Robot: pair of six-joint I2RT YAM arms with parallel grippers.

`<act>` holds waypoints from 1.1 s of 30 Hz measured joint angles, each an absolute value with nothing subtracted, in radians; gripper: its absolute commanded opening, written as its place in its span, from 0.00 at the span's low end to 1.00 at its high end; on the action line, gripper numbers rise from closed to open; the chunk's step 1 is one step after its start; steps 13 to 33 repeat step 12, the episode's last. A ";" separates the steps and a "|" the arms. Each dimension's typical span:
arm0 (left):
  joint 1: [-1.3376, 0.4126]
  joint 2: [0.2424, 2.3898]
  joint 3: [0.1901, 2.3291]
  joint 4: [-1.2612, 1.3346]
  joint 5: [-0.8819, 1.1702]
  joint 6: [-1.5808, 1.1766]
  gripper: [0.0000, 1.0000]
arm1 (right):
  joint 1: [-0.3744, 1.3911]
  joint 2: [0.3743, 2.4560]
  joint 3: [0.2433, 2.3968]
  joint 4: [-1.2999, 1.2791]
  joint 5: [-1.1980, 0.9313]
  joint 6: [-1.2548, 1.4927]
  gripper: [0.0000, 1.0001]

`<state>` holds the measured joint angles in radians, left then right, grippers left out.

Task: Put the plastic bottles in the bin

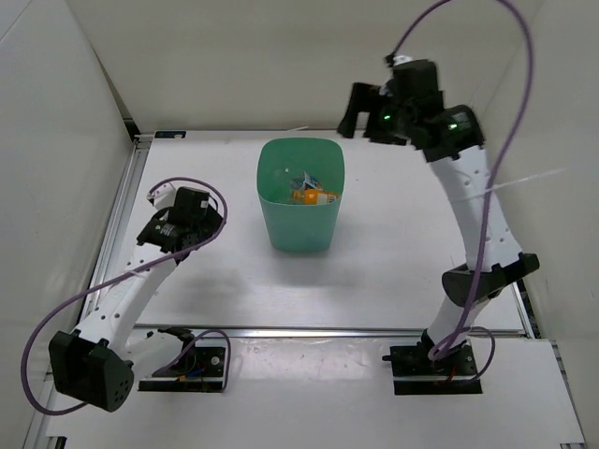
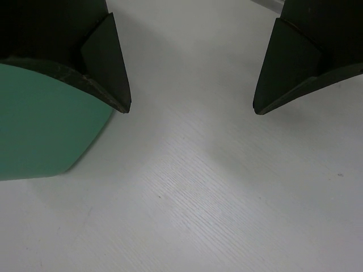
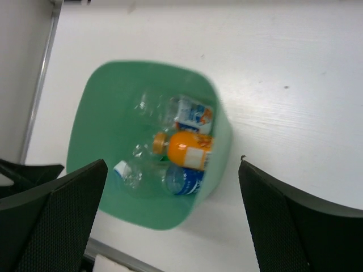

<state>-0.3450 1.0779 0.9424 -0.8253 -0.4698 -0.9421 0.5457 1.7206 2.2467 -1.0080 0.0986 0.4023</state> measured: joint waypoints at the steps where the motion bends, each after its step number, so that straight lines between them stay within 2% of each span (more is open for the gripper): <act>1: -0.324 1.088 0.950 -0.825 -0.442 -0.937 1.00 | 0.499 1.724 2.280 -1.039 0.078 0.411 1.00; 4: -0.267 1.120 0.977 -0.823 -0.381 -0.905 1.00 | 0.310 1.723 2.328 -1.109 -0.079 0.427 1.00; 8: -0.241 1.135 0.982 -0.821 -0.338 -0.870 1.00 | 0.140 1.702 2.208 -1.143 -0.235 0.411 1.00; 12: -0.232 1.135 0.983 -0.820 -0.329 -0.836 1.00 | 0.108 1.702 2.144 -1.161 -0.330 0.398 1.00; 33: -0.232 1.135 0.983 -0.820 -0.329 -0.836 1.00 | 0.108 1.702 2.144 -1.161 -0.330 0.398 1.00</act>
